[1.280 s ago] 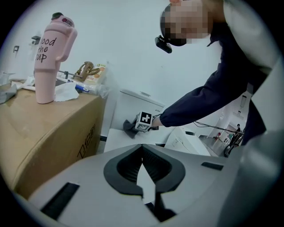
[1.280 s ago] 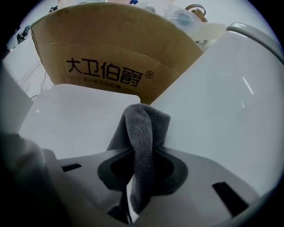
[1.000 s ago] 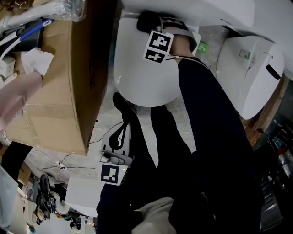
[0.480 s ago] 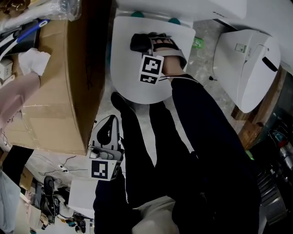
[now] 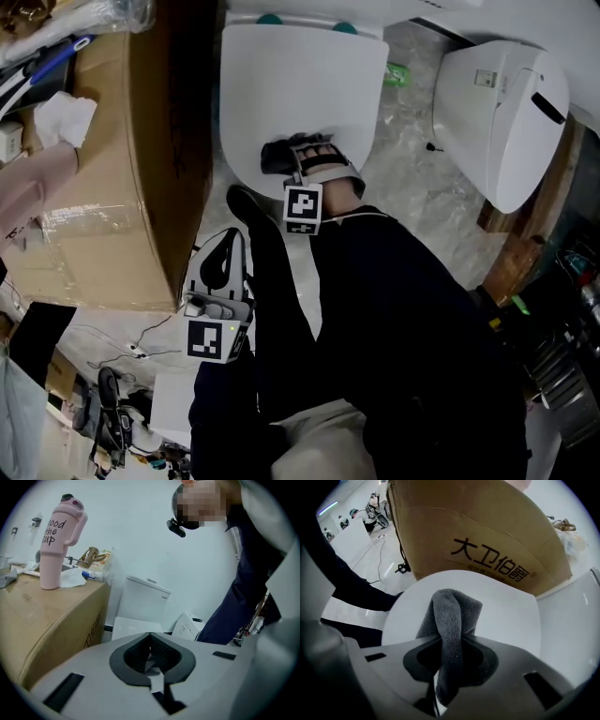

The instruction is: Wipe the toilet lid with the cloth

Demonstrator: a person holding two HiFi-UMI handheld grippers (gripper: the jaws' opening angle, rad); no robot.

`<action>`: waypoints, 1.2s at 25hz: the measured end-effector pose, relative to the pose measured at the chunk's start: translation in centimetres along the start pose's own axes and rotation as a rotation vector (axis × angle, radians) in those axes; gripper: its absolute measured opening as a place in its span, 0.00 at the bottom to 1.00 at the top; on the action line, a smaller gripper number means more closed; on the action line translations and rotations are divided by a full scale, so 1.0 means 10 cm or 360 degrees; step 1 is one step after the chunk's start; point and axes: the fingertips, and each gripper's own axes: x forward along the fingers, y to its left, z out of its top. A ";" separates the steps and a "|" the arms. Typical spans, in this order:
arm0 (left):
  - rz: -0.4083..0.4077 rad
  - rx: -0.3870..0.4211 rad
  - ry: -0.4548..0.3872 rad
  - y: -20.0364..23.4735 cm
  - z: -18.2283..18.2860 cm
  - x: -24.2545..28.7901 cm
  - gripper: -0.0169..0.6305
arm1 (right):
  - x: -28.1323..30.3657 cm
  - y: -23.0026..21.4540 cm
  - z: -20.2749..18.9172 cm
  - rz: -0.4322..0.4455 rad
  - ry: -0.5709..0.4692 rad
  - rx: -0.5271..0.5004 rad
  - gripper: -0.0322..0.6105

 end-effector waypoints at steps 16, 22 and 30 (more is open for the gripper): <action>-0.0034 0.0041 -0.0009 0.09 -0.01 -0.11 0.05 | -0.17 1.06 0.15 0.0450 0.0036 0.0059 0.16; -0.0031 0.0033 -0.0049 0.12 0.06 -0.08 0.05 | -0.19 0.91 0.17 0.0632 0.0027 0.0150 0.16; -0.0016 0.0033 -0.0032 0.19 0.07 -0.07 0.05 | -0.16 -0.45 0.18 0.0231 -0.0103 0.0383 0.16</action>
